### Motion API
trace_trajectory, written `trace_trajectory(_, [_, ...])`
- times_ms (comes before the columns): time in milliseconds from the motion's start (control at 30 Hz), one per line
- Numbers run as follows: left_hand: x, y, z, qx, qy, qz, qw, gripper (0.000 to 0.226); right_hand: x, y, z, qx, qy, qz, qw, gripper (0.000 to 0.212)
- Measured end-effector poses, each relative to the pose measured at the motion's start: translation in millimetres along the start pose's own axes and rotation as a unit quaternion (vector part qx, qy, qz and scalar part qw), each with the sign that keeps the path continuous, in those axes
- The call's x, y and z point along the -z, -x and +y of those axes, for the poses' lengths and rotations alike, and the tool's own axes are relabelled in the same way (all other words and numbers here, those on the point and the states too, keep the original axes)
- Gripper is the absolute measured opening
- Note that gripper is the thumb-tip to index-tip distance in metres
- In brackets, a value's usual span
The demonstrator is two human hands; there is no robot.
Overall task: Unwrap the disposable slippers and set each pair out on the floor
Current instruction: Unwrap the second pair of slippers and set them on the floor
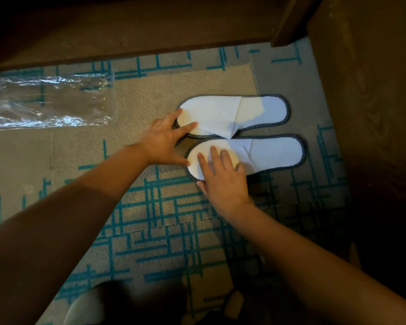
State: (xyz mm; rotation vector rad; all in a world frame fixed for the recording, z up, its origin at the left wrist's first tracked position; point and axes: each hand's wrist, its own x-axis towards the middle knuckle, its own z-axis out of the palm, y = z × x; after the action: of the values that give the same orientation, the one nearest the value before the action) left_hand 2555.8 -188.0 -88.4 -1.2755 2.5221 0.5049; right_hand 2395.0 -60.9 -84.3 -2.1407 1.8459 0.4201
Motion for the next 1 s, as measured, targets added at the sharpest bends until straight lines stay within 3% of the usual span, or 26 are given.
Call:
trace_trajectory(333, [2.4,-16.1,29.5,-0.002,0.019,-0.008,1.000,0.098,-2.4,8.8,29.4,-0.030,-0.010,0.020,0.999,0.066])
trace_trajectory(500, [-3.9,-9.9,29.8,0.003,0.061,0.007,0.998,0.107,-1.3,10.9,28.4,-0.026,-0.016,0.018,0.999,0.064])
trace_trajectory(1000, [-5.1,-28.3,41.7,-0.017,0.038,-0.002,0.999,0.111,-3.6,10.2,37.1,-0.048,-0.033,0.010,0.998,0.064])
